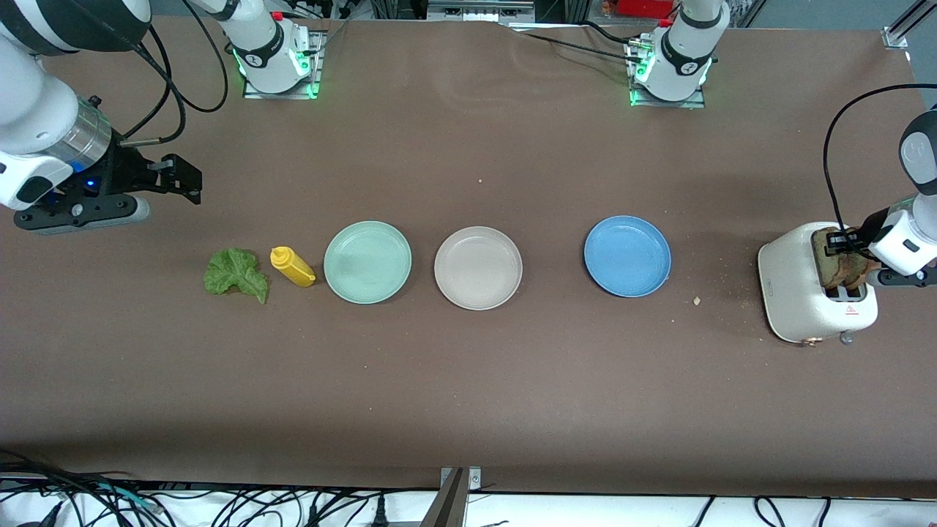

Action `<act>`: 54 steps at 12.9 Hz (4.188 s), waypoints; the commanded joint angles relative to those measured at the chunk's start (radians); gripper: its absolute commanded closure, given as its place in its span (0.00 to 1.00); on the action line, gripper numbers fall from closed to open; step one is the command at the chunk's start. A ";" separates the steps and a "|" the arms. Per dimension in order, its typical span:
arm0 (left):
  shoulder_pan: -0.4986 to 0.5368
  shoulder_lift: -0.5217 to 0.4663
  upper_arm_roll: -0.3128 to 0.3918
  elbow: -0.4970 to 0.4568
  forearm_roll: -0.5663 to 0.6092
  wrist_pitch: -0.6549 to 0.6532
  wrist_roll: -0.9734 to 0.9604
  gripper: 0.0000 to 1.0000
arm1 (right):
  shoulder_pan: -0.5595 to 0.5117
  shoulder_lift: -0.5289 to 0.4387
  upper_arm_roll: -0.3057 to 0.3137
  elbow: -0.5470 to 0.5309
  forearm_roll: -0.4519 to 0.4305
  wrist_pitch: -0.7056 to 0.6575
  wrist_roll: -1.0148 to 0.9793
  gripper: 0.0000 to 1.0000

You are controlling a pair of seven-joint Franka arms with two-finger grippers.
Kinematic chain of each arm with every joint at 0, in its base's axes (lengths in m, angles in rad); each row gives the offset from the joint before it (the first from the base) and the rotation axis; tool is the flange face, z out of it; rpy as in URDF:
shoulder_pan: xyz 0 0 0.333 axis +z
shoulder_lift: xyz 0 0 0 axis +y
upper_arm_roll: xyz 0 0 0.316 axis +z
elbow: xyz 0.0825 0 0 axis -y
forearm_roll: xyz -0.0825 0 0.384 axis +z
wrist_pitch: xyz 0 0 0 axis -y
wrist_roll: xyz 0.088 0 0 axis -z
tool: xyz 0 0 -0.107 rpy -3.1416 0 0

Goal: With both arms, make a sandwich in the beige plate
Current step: 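Lower the left gripper onto a bread slice in the toaster and grasp, then lift the bread slice with the left gripper toward the beige plate, then lower the bread onto the beige plate and open the left gripper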

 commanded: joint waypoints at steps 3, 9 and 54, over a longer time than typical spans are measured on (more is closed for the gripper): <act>0.006 -0.051 -0.023 0.008 0.022 -0.030 0.001 1.00 | 0.000 -0.009 -0.005 0.003 0.020 -0.012 -0.012 0.00; 0.003 -0.051 -0.055 0.118 0.023 -0.160 0.004 1.00 | 0.000 -0.007 -0.005 0.002 0.020 -0.014 -0.012 0.00; -0.325 0.556 -0.425 0.261 -0.965 0.194 0.079 0.00 | -0.002 -0.005 -0.005 0.002 0.020 -0.012 -0.010 0.00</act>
